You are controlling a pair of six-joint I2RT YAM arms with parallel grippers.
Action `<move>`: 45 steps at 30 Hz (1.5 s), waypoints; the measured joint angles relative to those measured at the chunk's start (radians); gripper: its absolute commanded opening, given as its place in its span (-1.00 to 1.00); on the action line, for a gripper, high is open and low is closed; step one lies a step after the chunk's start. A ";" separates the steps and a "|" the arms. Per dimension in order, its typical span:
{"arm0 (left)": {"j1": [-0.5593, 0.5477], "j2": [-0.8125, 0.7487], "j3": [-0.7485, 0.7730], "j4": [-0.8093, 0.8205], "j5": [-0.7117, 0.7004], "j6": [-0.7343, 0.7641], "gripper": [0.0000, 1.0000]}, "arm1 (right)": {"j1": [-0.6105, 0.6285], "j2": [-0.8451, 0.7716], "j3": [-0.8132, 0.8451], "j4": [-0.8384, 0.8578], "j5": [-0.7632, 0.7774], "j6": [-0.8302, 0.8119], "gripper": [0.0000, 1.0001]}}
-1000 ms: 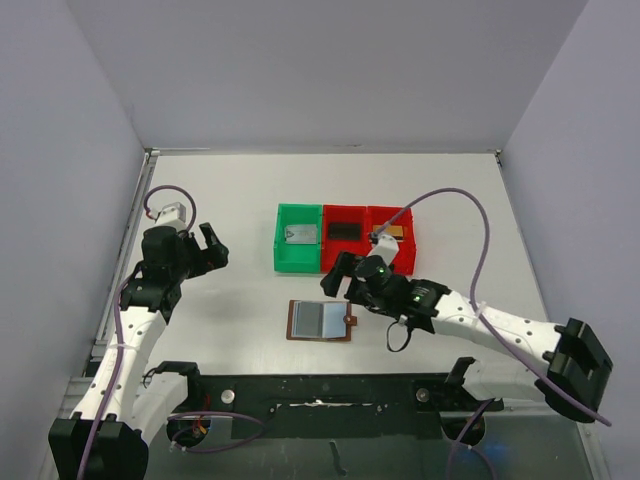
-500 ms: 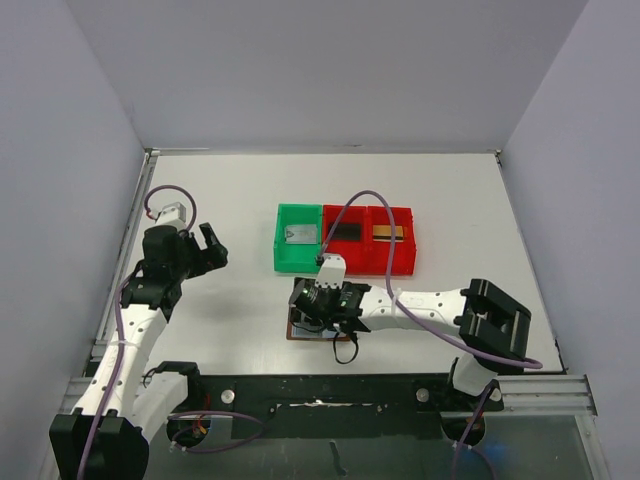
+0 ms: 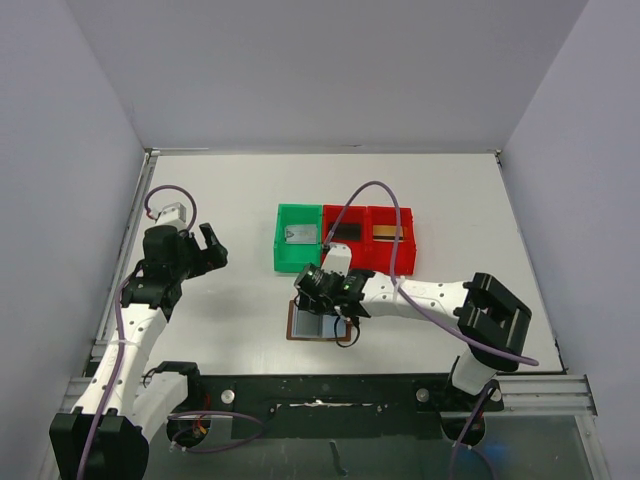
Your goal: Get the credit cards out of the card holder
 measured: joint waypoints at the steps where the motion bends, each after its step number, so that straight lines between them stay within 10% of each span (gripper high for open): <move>1: 0.000 0.000 0.000 0.000 -0.001 0.000 0.79 | -0.006 0.004 0.003 0.002 -0.004 -0.005 0.17; 20: 0.000 0.017 0.000 -0.001 -0.023 0.000 0.79 | -0.022 0.127 0.019 0.018 -0.100 -0.063 -0.63; 36: 0.000 0.037 0.000 -0.001 -0.023 0.000 0.79 | -0.132 -0.029 -0.290 0.399 -0.298 -0.036 -1.00; 45: 0.000 0.046 0.000 -0.002 -0.023 0.000 0.78 | -0.143 -0.093 -0.361 0.473 -0.313 -0.053 -0.23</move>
